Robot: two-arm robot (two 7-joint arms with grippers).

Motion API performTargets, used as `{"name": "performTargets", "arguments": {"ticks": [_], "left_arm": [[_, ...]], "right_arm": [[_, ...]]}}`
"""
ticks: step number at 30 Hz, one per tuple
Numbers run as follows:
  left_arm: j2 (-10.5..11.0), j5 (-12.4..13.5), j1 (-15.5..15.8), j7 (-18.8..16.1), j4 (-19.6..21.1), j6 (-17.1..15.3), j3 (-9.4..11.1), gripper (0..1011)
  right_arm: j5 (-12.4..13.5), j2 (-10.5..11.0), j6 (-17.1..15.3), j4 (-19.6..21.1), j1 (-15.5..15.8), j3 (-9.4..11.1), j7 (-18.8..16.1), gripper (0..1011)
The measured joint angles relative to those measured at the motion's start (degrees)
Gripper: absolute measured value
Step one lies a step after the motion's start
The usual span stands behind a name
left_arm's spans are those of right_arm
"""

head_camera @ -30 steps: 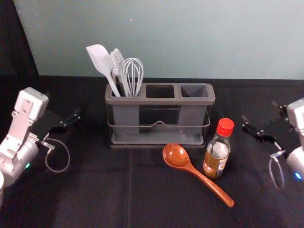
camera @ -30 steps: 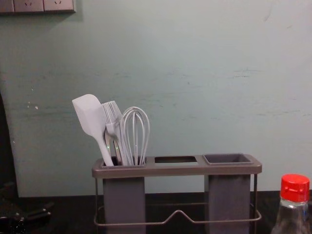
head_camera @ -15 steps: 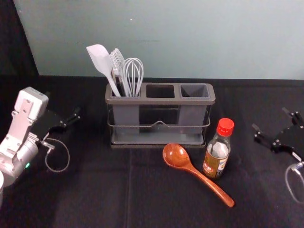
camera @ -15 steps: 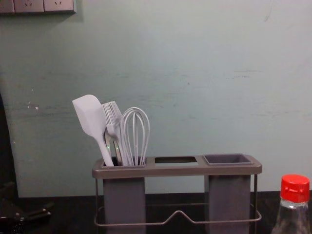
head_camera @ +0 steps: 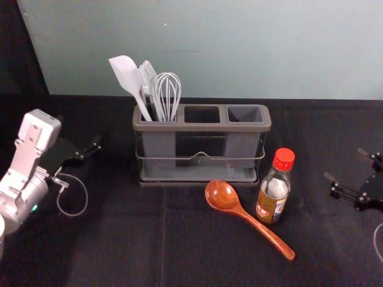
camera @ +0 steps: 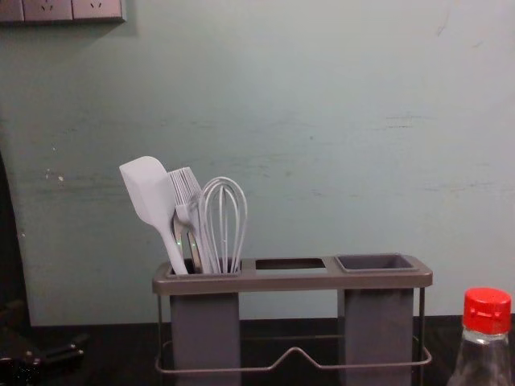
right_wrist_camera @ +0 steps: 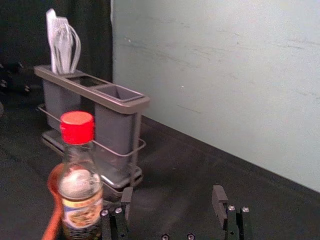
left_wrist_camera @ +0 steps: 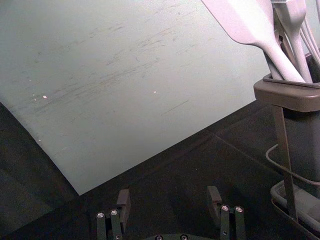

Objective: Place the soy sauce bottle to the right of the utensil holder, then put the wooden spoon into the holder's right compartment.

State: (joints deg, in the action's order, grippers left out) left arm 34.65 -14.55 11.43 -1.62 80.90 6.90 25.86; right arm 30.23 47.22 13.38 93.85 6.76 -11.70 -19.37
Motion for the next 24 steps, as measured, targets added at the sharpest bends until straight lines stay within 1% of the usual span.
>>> {"name": "performTargets", "arguments": {"ticks": [1,3,6,9,15,24], "left_arm": [[0.0,0.0,0.0,0.0,0.0,0.0,0.0,1005],[0.0,0.0,0.0,0.0,0.0,0.0,0.0,1005],[0.0,0.0,0.0,0.0,0.0,0.0,0.0,1005],[0.0,0.0,0.0,0.0,0.0,0.0,0.0,1005],[0.0,0.0,0.0,0.0,0.0,0.0,0.0,1005],[0.0,0.0,0.0,0.0,0.0,0.0,0.0,1005]], "right_arm": [[1.18,-0.04,-0.01,0.35,0.74,0.48,-0.84,1003],[2.28,-0.12,-0.03,1.23,1.88,1.16,-1.55,1003],[3.33,-0.19,-0.05,2.6,3.52,1.99,-2.4,1003],[3.82,-0.33,-0.05,4.04,4.91,2.53,-3.19,1003],[3.93,-1.05,-0.07,5.8,6.16,3.01,-3.98,1002],[3.07,-3.58,-0.94,7.54,6.4,2.73,-4.19,1003]]}}
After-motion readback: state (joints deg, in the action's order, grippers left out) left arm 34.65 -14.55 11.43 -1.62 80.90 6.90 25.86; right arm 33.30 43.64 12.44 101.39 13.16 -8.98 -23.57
